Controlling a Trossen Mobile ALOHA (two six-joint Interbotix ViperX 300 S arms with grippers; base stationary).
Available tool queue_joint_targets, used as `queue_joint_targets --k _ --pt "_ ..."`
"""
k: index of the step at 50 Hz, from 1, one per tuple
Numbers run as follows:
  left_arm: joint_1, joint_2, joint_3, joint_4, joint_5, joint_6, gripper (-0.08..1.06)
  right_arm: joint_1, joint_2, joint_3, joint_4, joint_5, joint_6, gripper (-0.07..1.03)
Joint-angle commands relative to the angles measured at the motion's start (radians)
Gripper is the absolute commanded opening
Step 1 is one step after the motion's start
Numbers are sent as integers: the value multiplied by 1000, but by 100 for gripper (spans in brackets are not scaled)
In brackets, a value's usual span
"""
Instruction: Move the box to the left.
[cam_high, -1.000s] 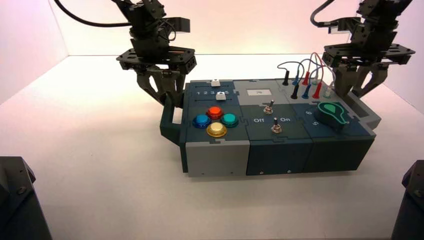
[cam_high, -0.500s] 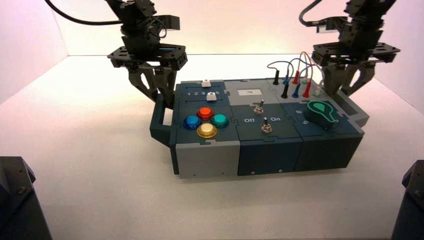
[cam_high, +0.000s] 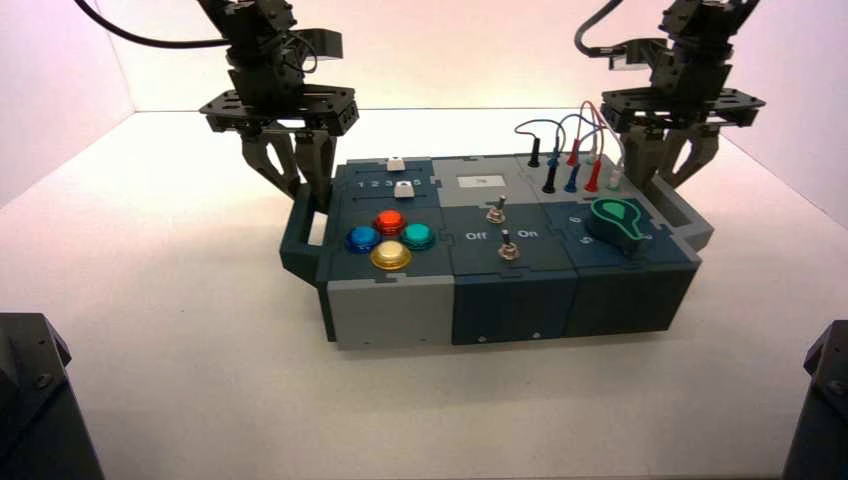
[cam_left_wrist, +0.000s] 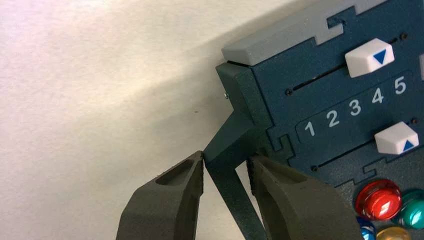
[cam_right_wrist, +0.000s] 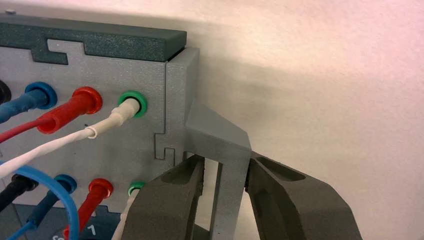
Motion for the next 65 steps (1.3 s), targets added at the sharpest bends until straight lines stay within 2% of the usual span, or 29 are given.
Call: queue_joint_targets --k 1,9,30,53,65 --pt "-9 -12 -60 -2 2 -2 45 100 -12 -44 57 8 -5 42" --pt "5 -8 -81 21 17 -2 45 123 -12 -69 81 18 -5 42" --pt "54 -3 -117 49 37 3 45 199 23 -130 124 41 -5 42" --pt "117 -6 -109 57 46 14 45 272 67 -233 175 67 -5 42" --pt "152 -18 -117 58 46 15 45 285 72 -264 204 67 -5 42"
